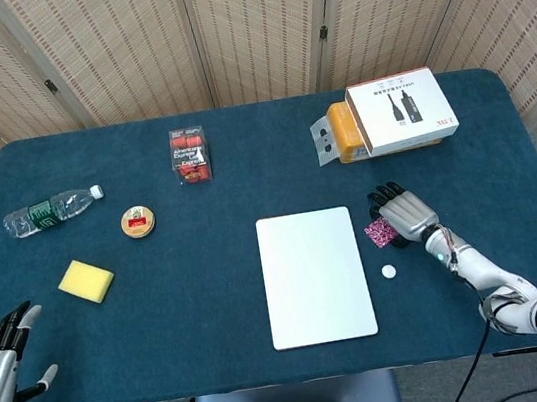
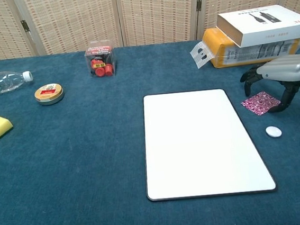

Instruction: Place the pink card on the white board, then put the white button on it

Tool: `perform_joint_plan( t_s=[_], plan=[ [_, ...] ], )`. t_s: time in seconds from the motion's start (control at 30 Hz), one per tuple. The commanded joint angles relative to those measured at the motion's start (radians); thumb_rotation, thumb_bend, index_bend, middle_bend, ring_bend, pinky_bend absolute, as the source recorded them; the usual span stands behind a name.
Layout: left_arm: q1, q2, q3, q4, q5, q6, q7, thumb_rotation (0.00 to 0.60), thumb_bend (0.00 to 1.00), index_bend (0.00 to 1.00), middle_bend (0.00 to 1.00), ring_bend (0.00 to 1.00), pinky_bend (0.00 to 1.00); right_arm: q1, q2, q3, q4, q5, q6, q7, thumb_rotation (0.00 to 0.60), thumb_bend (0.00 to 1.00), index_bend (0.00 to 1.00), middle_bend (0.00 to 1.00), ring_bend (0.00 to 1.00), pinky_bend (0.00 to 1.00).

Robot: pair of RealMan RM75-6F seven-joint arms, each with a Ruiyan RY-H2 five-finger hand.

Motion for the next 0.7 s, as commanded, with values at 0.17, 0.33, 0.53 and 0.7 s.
perform_joint_plan(
  t_s=[0.17, 0.33, 0.53, 0.7],
  plan=[
    [0.0, 0.0, 0.0, 0.003, 0.002, 0.001, -0.005, 0.6, 0.29, 0.02, 0.07, 0.11, 0.22, 0.008, -0.007, -0.002, 0.006, 0.002, -0.008, -0.001, 0.6, 0.16, 0.33, 0.1, 0.0, 0.0],
    [0.001, 0.001, 0.001, 0.004, 0.005, 0.004, -0.009, 0.6, 0.29, 0.02, 0.07, 0.11, 0.22, 0.009, -0.005, -0.002, 0.0, 0.0, 0.001, -0.001, 0.6, 0.16, 0.33, 0.11, 0.0, 0.0],
    [0.002, 0.0, 0.003, 0.003, 0.011, 0.009, -0.007, 0.6, 0.29, 0.01, 0.07, 0.11, 0.22, 0.008, 0.001, -0.003, -0.012, 0.004, 0.007, -0.014, 0.6, 0.16, 0.38, 0.12, 0.0, 0.0],
    [0.006, 0.0, 0.005, 0.003, 0.017, 0.017, -0.01, 0.6, 0.29, 0.01, 0.07, 0.11, 0.22, 0.006, 0.007, -0.003, -0.023, 0.014, 0.004, -0.035, 0.6, 0.16, 0.38, 0.12, 0.0, 0.0]
  ],
)
